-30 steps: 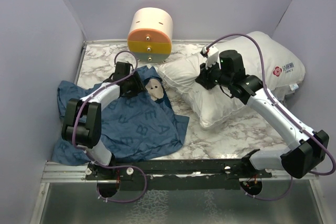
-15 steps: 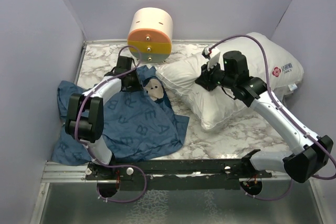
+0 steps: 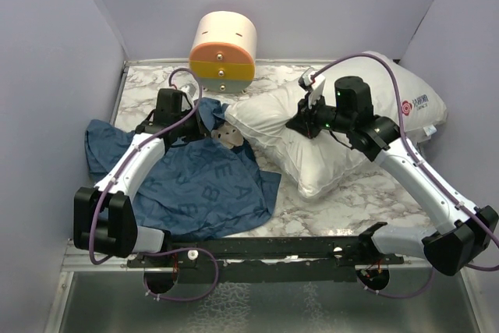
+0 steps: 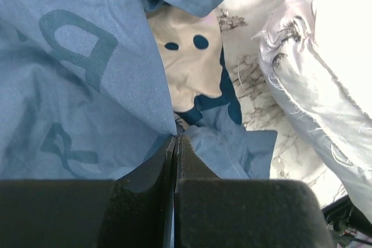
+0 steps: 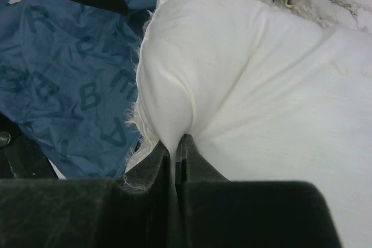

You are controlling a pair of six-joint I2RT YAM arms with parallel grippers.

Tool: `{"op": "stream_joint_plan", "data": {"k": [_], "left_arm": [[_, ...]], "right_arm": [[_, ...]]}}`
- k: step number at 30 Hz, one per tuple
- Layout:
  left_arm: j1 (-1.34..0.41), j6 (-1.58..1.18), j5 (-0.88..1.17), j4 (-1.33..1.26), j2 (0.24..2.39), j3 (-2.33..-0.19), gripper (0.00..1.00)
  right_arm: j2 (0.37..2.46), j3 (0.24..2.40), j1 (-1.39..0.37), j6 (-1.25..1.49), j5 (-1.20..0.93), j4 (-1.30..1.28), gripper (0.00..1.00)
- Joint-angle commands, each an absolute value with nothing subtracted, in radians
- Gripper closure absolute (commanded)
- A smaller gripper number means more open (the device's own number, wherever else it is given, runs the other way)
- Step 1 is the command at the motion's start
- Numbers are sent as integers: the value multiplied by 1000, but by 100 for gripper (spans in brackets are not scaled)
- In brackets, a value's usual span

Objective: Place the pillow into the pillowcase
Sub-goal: Adjust the pillow at the center of the board, then adjust the pillowcase at the center of the board.

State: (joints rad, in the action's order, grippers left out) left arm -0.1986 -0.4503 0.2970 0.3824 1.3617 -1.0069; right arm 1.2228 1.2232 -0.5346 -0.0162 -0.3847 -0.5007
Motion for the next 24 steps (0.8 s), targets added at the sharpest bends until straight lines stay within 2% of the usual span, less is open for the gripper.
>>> {"op": "stream_joint_plan", "data": {"k": [1, 14, 21, 24], "left_arm": [[-201, -405, 374, 441, 1324, -973, 100], [-201, -359, 455, 557, 1290, -1024, 100], [-201, -346, 462, 591, 1245, -1033, 100], [-201, -350, 469, 594, 1236, -1015, 100]], "right_arm": [[1212, 1221, -541, -49, -545, -413, 99], [1268, 1170, -581, -153, -607, -484, 99], [1333, 1199, -627, -173, -516, -486, 99], [1393, 1238, -629, -146, -392, -480, 99]]}}
